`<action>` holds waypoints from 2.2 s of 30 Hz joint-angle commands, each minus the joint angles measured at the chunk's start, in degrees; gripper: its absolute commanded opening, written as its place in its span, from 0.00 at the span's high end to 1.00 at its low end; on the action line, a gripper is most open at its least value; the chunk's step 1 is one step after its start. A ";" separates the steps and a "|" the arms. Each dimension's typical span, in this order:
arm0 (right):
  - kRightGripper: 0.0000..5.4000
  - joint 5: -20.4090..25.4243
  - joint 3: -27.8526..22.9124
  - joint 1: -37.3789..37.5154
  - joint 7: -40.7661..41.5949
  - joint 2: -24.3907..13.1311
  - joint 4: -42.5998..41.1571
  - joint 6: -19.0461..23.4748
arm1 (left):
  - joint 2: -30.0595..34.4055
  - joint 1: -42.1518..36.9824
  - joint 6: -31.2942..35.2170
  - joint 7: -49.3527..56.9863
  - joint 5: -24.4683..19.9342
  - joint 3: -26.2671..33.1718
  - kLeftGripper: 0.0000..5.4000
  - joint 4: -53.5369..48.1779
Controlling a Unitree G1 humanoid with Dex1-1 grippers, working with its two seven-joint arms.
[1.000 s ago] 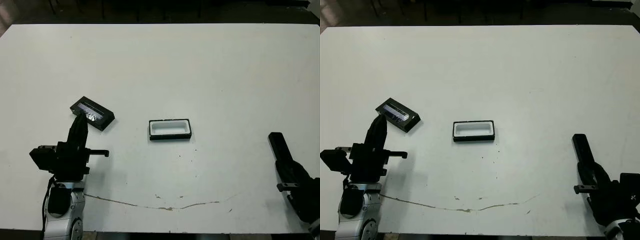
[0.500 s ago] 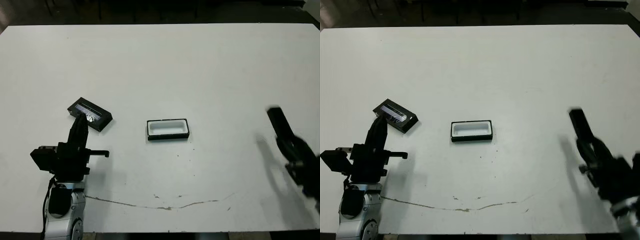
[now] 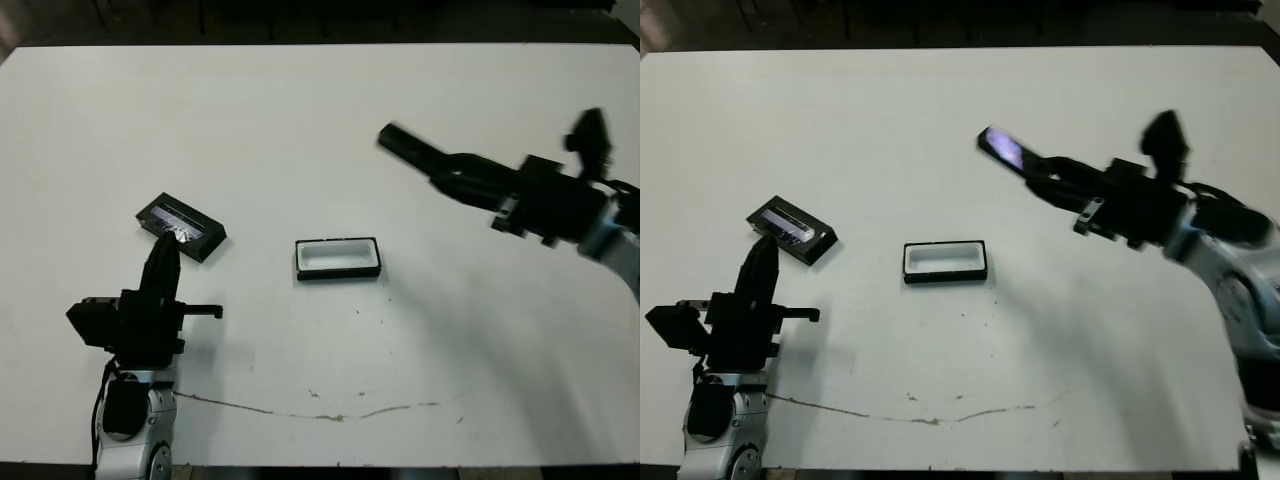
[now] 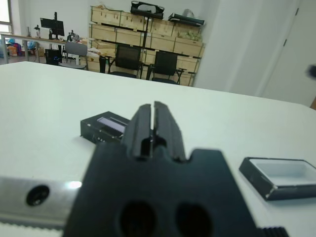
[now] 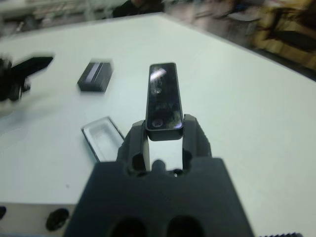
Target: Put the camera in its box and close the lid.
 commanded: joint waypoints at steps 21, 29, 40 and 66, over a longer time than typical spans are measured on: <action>0.93 -16.05 13.91 -15.94 32.90 4.41 20.40 -4.46 | 0.10 0.15 0.36 1.49 2.04 -0.82 1.00 1.58; 0.93 -18.10 14.03 -15.41 33.48 4.28 20.54 -5.46 | -0.05 0.20 0.90 1.97 1.93 -0.96 1.00 1.11; 0.93 -20.73 14.16 -14.62 31.76 5.49 21.07 -7.82 | 0.32 0.21 -0.11 1.28 1.70 -0.90 1.00 1.70; 0.93 -26.99 18.45 -16.25 31.51 11.28 25.26 -11.65 | -0.74 1.08 -0.87 2.74 2.71 -1.40 1.00 2.10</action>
